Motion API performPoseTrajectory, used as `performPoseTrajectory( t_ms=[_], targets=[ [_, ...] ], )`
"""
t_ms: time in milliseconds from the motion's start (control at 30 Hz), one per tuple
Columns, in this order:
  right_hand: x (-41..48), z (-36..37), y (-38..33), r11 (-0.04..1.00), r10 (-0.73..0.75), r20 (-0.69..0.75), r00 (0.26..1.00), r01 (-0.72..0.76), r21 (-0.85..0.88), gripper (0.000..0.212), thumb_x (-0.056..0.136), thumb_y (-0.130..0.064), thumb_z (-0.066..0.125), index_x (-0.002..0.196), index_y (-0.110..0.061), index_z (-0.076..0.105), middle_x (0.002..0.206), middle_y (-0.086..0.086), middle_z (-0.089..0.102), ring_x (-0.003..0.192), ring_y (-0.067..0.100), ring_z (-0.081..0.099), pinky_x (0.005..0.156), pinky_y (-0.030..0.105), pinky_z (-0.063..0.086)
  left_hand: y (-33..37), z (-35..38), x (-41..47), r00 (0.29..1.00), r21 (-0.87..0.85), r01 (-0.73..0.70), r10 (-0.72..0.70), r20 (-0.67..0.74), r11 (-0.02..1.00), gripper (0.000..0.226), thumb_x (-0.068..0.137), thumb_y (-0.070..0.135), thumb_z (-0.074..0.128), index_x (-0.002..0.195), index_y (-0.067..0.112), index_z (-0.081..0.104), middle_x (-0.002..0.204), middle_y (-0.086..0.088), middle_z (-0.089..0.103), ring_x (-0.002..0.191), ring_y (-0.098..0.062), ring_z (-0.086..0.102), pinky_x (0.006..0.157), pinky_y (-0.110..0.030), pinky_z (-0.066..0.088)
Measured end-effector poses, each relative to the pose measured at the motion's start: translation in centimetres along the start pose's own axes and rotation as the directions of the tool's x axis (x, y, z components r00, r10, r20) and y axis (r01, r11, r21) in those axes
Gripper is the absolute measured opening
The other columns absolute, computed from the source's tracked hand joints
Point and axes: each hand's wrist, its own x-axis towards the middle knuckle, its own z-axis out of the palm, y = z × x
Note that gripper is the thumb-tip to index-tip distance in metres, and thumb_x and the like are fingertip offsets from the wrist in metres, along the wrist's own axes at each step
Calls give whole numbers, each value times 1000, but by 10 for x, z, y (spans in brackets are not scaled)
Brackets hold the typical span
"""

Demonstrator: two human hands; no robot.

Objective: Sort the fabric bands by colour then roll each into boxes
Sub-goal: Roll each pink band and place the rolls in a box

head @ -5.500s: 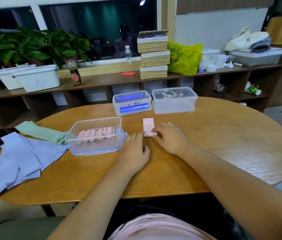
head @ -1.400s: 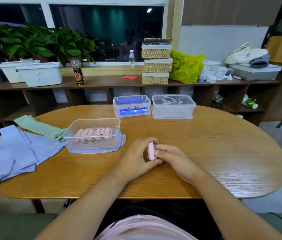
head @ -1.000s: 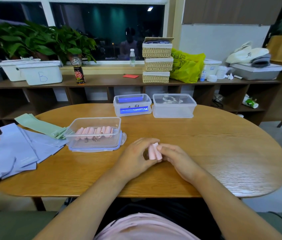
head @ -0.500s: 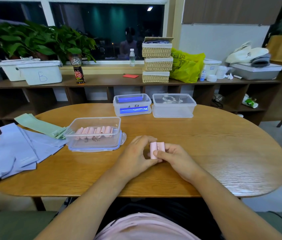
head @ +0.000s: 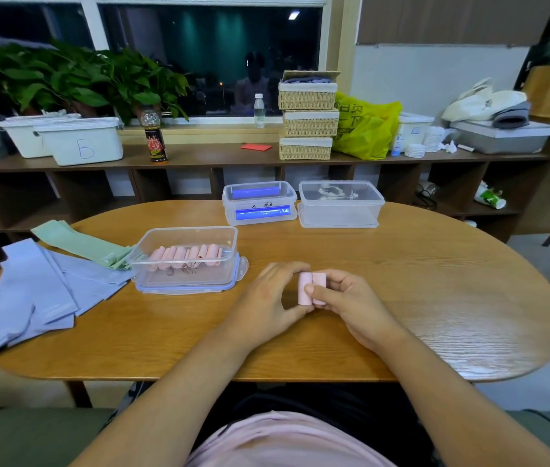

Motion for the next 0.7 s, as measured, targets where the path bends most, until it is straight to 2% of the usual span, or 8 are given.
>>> performPoseTrajectory(
  t_ms=[100,233,300,400,467,567,633,700],
  targets=[
    [0,0,2,1000,11,-18,1000,-11,29,21,93,-12,79,113,-6,76,94,16,77,82,24,69,85,37,53,-3,0,1,1000,13,-9,9,-1,1000,56,86,38,87,136,26,63,134,18,62,130,-1,51,108,-14,37],
    [2,2,-3,999,29,-33,999,-29,27,21,95,-12,77,114,-3,75,97,22,76,90,33,70,98,51,55,-3,-3,1,1000,19,-8,8,-8,1000,66,88,35,85,147,26,57,141,15,60,134,-1,49,111,-16,37],
    [4,7,-11,999,32,-29,999,-32,16,22,97,-9,74,117,0,74,100,21,76,93,33,71,99,49,56,-5,-7,1,999,-6,24,-25,-37,1000,69,87,34,84,149,26,54,142,18,59,134,0,49,110,-17,39],
    [13,20,-29,1000,7,-31,1000,-8,-19,22,97,-9,74,115,2,73,102,27,74,94,31,71,94,44,61,-8,-19,1,994,-23,35,-38,-105,999,61,87,28,83,143,25,58,141,18,60,134,-3,51,110,-25,43],
    [20,32,-41,997,-10,-46,999,7,-77,24,94,-12,79,113,3,73,101,29,71,91,26,70,88,40,64,-12,-29,-1,989,14,-11,13,-147,1000,59,90,27,81,144,22,59,143,15,60,134,-8,53,111,-28,44],
    [35,53,-50,986,-4,-37,999,-2,-166,22,90,-16,84,108,-3,77,95,17,74,87,21,71,88,39,61,-22,-45,-4,975,99,-84,103,-199,992,56,95,21,78,147,15,58,149,7,59,136,-15,55,115,-32,43],
    [46,69,-56,982,9,-2,1000,-9,-191,20,91,-14,83,108,-7,78,101,21,77,88,22,72,90,41,60,-33,-60,-9,962,148,-89,123,-242,985,55,96,19,77,148,12,57,152,4,58,138,-18,54,118,-33,40],
    [62,85,-64,973,3,-8,1000,-5,-229,21,91,-11,83,111,-10,76,106,24,75,89,23,73,86,37,62,-48,-81,-18,953,195,-48,103,-284,980,52,97,19,74,146,13,58,149,4,59,137,-19,54,117,-33,39]
  ],
)
